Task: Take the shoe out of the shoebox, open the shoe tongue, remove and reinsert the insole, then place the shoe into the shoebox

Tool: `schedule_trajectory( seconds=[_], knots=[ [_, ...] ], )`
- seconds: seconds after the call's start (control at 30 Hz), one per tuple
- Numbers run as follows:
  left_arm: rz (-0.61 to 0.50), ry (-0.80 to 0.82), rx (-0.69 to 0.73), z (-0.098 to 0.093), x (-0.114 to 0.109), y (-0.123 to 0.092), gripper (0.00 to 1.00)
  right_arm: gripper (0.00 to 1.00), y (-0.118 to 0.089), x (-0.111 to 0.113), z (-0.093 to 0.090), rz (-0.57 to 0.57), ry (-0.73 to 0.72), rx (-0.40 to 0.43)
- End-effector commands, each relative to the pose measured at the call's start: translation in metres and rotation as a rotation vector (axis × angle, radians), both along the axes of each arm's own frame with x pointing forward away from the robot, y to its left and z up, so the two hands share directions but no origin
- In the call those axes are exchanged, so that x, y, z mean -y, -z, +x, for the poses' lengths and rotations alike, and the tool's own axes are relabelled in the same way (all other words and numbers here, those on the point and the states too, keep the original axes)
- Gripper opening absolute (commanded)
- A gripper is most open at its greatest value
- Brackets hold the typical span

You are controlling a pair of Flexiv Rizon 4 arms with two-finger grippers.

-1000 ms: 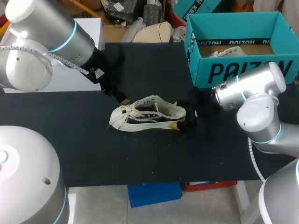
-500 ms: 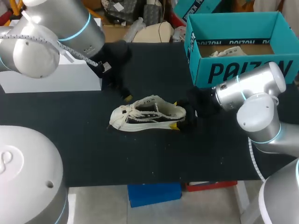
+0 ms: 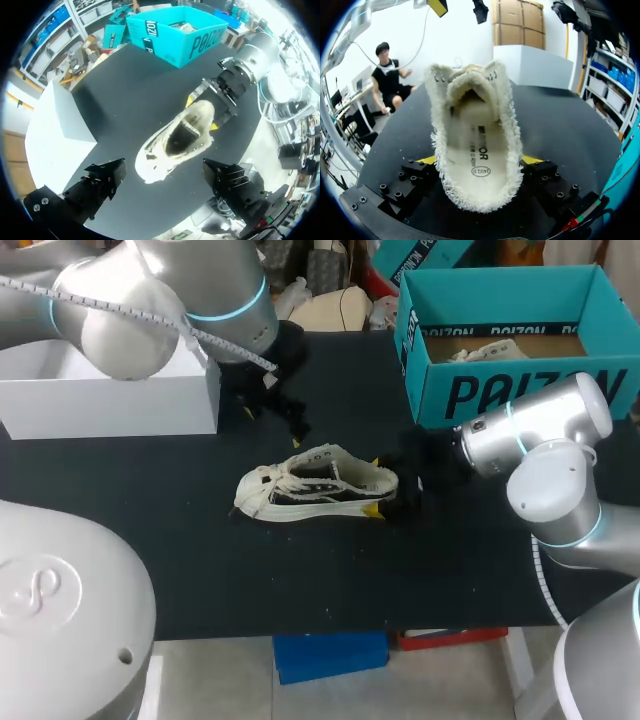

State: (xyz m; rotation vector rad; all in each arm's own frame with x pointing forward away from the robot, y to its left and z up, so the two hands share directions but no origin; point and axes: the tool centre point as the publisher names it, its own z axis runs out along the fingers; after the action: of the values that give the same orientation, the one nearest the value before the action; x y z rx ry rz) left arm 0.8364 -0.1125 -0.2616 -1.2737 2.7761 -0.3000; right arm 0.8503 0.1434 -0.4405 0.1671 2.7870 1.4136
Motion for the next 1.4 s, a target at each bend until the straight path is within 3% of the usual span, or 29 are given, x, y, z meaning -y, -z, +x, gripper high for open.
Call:
schedule_trajectory(
  seconds=[0.03,0.33,0.73,1.1,1.4],
  knots=[
    [0.164,-0.473,-0.136,0.002,0.008,-0.002,1.0,0.0,0.004,-0.001,0.002,-0.002,0.001,0.0],
    [0.164,-0.473,-0.136,0.002,0.008,-0.002,1.0,0.0,0.004,-0.001,0.002,-0.002,0.001,0.0],
    [0.192,-0.578,-0.078,-0.003,0.048,0.019,1.0,0.0,0.004,-0.001,0.002,-0.002,0.001,0.0],
    [0.377,-0.652,-0.125,0.003,0.084,0.058,1.0,0.0,0.004,-0.001,0.002,-0.002,0.001,0.0],
    [0.467,-0.683,-0.15,0.003,0.089,0.079,1.0,0.0,0.004,-0.001,0.002,-0.002,0.001,0.0]
  ],
)
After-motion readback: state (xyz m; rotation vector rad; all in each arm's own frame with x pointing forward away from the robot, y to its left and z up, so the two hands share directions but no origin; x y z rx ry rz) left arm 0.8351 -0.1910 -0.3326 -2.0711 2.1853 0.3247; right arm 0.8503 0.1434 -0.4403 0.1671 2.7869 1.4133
